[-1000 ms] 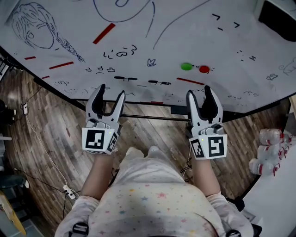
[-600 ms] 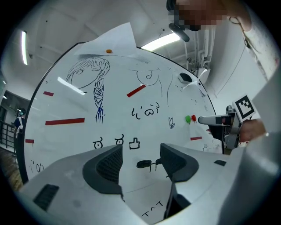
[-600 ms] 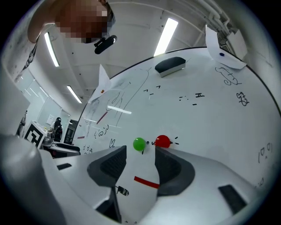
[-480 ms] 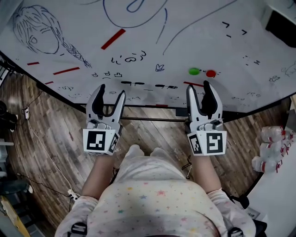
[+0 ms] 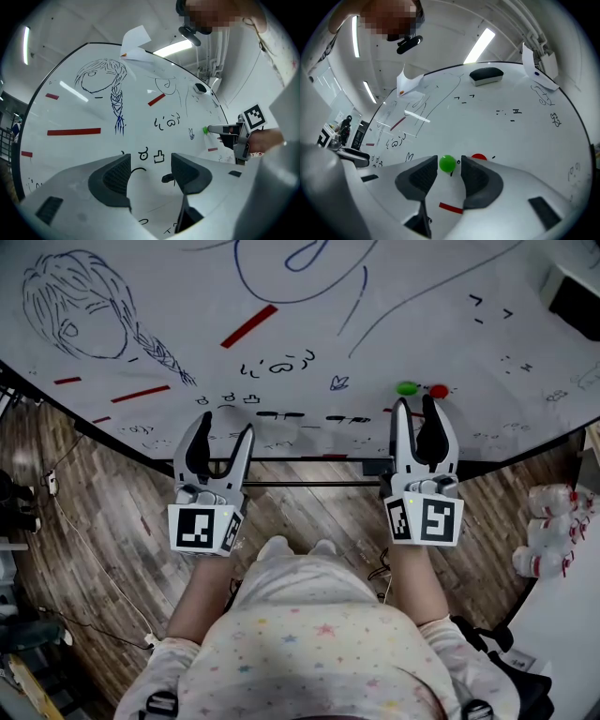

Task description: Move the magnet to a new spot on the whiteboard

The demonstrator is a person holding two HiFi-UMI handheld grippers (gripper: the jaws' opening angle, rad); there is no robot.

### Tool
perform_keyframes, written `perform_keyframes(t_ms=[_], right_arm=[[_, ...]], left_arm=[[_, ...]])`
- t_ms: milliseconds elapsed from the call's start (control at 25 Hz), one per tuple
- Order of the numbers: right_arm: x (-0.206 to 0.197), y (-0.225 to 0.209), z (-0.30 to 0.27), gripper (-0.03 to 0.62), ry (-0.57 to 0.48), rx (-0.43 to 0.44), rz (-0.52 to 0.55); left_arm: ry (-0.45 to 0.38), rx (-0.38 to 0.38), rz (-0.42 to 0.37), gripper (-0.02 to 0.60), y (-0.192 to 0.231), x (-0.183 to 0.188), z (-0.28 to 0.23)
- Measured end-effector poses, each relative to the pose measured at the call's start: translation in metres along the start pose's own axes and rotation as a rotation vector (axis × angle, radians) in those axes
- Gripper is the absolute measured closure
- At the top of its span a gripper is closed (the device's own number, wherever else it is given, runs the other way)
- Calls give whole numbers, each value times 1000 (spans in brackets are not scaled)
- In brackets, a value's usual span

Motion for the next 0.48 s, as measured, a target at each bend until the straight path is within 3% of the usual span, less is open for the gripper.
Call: perform_keyframes(t_ms=[480], right_arm=[[-2, 10, -13, 450, 23, -5, 117]], left_arm=[[-14, 24, 6, 333, 7, 1, 7]])
Point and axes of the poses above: the fingertips, and each gripper's own axes: z backward along the fingers, y to its left, x out of its top, the point moved 7 cm from there along z, backward along the fingers, and after that the axes turned 9 degrees about -y, right-handed, at the moved point
